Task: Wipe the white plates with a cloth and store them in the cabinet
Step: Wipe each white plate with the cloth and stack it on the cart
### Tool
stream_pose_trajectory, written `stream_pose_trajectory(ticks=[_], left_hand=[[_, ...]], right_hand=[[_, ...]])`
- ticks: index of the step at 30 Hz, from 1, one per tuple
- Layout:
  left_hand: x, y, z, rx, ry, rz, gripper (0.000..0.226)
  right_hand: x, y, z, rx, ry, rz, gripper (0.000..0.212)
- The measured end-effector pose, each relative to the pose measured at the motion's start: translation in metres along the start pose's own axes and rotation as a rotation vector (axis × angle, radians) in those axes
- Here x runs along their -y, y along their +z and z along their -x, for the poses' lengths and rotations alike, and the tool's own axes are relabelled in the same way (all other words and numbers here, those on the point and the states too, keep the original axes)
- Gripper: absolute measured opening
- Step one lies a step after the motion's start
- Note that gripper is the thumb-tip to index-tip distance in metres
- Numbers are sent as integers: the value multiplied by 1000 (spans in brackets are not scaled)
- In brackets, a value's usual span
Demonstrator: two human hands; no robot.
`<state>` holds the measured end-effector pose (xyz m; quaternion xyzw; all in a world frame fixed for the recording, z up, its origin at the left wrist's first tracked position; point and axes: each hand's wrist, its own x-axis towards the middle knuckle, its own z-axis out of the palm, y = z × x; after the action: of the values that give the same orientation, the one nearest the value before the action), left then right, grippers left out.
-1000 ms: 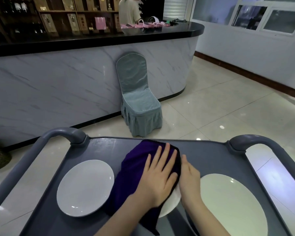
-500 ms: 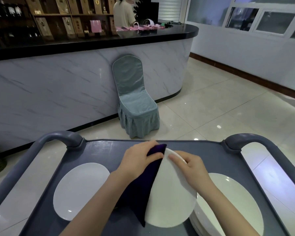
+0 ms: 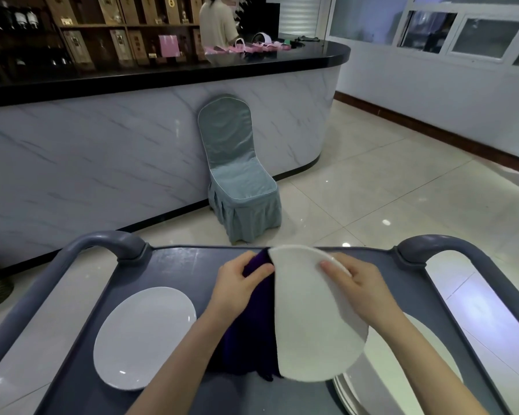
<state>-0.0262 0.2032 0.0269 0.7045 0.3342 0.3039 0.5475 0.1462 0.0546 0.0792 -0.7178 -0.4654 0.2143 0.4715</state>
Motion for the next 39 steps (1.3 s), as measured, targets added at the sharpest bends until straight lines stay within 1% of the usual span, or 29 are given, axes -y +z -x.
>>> stream_pose_trajectory(ticks=[2, 3, 4, 5, 7, 9, 10, 11, 13, 15, 18, 19, 20, 21, 22, 24, 26, 27, 28, 29, 30, 32, 34, 36, 37, 39], left_hand=[[-7, 3, -5, 169, 67, -163, 22], [-10, 4, -6, 220, 86, -210, 24], [-13, 5, -8, 231, 96, -219, 25], [-14, 4, -8, 203, 97, -196, 24], [-11, 0, -5, 59, 66, -88, 16], [-1, 1, 4, -117, -38, 102, 12], [4, 4, 11, -174, -103, 197, 12], [8, 7, 16, -209, -153, 247, 13], [14, 7, 21, -223, -197, 225, 13], [13, 2, 17, -168, -146, 155, 12], [0, 0, 6, 52, 7, -103, 12], [-5, 1, 2, 122, 42, -182, 10], [-8, 0, 0, 158, 59, -226, 9], [-10, -1, -2, 145, 54, -229, 8], [-9, -3, -3, 86, 25, -182, 8], [-3, -2, 0, -130, -111, 64, 9], [2, 11, 10, -368, -264, 318, 17], [4, 17, 14, -470, -320, 367, 20], [6, 20, 17, -527, -354, 369, 21], [7, 20, 18, -536, -367, 355, 22], [6, 16, 19, -517, -359, 345, 22], [4, 6, 18, -469, -297, 318, 22], [0, -2, 15, -404, -211, 206, 19], [-8, -3, 10, -271, -92, 55, 13], [-12, 0, 8, -184, -28, -29, 9], [-17, 6, 4, -13, 64, -166, 10]], right_hand=[[2, 8, -1, 131, -47, 94, 19], [1, 10, -2, 154, -59, 107, 18], [1, 11, -3, 148, -66, 97, 17], [2, 9, -4, 112, -66, 70, 17], [1, 2, -6, -32, -33, -17, 19], [-1, 1, -4, -206, 26, -146, 23], [-2, 2, -3, -264, 53, -191, 26], [-2, 4, -2, -283, 69, -200, 29], [-5, 6, 0, -214, 72, -160, 29], [-6, 4, -1, -87, 63, -88, 22], [-4, 12, -4, 149, -3, 89, 18], [-4, 15, -5, 192, -22, 117, 17], [-3, 16, -6, 195, -34, 110, 17], [-2, 14, -6, 163, -39, 77, 16], [-2, 11, -7, 95, -34, 32, 17], [-5, 9, -9, -155, 8, -89, 21], [-8, 21, -8, -424, 103, -255, 28], [-9, 31, -5, -504, 159, -317, 29], [-11, 41, 0, -535, 202, -355, 28], [-14, 48, 5, -521, 228, -372, 27], [-17, 51, 9, -472, 236, -367, 26], [-21, 42, 10, -343, 220, -326, 21], [-21, 23, 2, -235, 167, -245, 14], [-15, 7, -9, -98, 96, -100, 12], [-9, 4, -13, -2, 56, -25, 14], [-1, 8, -16, 184, -33, 137, 26]])
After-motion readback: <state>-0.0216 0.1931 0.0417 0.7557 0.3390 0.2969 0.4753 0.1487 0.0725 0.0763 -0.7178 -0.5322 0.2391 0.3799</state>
